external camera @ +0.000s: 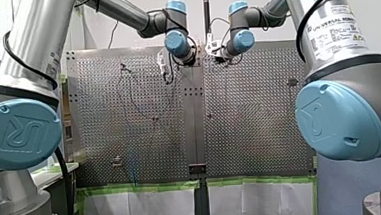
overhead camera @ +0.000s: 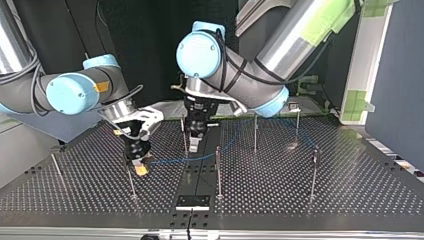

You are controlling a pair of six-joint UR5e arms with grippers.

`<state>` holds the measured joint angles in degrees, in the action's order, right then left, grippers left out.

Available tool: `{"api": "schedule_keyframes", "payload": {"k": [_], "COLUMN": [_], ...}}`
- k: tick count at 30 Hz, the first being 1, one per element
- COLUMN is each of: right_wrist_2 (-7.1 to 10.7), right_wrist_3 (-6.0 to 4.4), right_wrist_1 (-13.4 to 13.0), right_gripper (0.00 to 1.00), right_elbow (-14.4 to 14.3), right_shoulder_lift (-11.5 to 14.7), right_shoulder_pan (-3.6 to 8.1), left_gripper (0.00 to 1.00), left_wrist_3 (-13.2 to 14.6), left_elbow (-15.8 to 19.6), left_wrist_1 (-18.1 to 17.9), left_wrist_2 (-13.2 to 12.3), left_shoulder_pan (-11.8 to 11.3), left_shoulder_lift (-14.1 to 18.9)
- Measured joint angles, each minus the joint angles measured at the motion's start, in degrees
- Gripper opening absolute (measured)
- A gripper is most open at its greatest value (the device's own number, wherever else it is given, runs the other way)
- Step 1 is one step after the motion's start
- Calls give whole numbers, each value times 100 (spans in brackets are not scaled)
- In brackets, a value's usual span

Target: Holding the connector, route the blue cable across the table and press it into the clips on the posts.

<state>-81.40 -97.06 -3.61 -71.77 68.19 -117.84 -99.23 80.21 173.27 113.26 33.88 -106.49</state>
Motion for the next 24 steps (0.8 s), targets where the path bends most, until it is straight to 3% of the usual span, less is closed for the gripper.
{"api": "schedule_keyframes", "payload": {"k": [13, 24], "right_wrist_2": [0, 0], "right_wrist_3": [-2, -2], "right_wrist_1": [1, 0], "right_gripper": [2, 2], "right_elbow": [0, 0], "right_shoulder_lift": [0, 3], "right_shoulder_pan": [0, 1], "left_gripper": [100, 100], "left_wrist_3": [18, 18], "left_elbow": [-693, -1024], "left_wrist_1": [3, 127], "left_wrist_2": [47, -44], "left_shoulder_pan": [-221, -282], "left_shoulder_lift": [-316, -771]}}
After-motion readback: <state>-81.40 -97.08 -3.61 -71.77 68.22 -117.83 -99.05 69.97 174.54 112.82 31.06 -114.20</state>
